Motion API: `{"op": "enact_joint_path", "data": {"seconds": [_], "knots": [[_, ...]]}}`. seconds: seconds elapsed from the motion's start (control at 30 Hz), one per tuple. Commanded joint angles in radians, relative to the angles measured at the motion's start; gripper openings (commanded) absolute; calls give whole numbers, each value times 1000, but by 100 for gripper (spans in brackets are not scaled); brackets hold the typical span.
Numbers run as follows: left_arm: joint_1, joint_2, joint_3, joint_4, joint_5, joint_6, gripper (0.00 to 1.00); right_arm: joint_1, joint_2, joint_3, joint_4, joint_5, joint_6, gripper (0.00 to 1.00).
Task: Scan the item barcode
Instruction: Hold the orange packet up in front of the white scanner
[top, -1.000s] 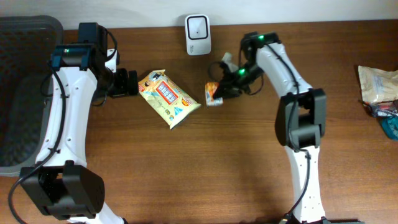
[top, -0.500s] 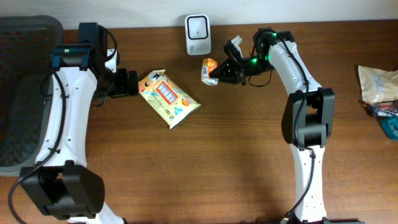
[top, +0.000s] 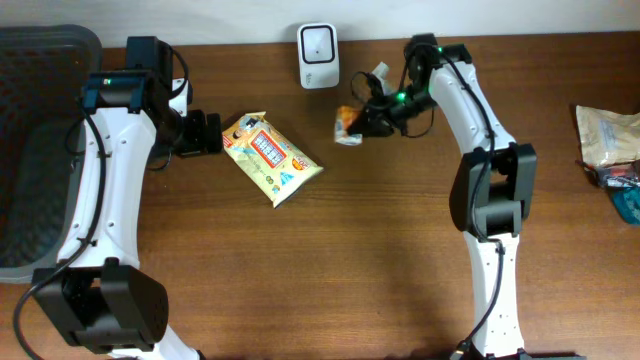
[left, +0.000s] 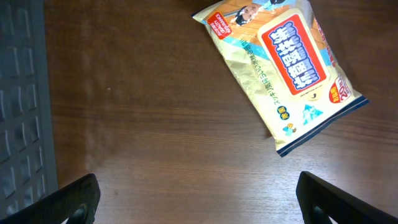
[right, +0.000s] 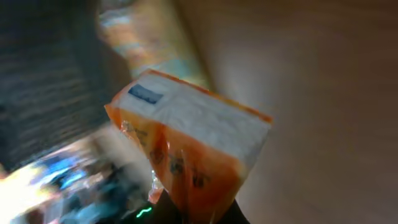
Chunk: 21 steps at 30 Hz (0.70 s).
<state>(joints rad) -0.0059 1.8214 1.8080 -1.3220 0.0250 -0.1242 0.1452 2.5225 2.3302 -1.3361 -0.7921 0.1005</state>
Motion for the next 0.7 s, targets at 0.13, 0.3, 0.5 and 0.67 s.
{"op": "enact_joint_path", "data": {"seconds": [0.13,0.3,0.5,0.67], "knots": [[0,-17,-3,2,-3,2,99,120,3,284,134,771,147,4],[0,-17,-3,2,-3,2,99,187,4,272,392,905,111,4],[0,-17,-3,2,-3,2,99,256,35,271,670,1156,-92,4],[0,-17,-3,1,-3,2,99,286,105,271,828,1215,-463,4]]}}
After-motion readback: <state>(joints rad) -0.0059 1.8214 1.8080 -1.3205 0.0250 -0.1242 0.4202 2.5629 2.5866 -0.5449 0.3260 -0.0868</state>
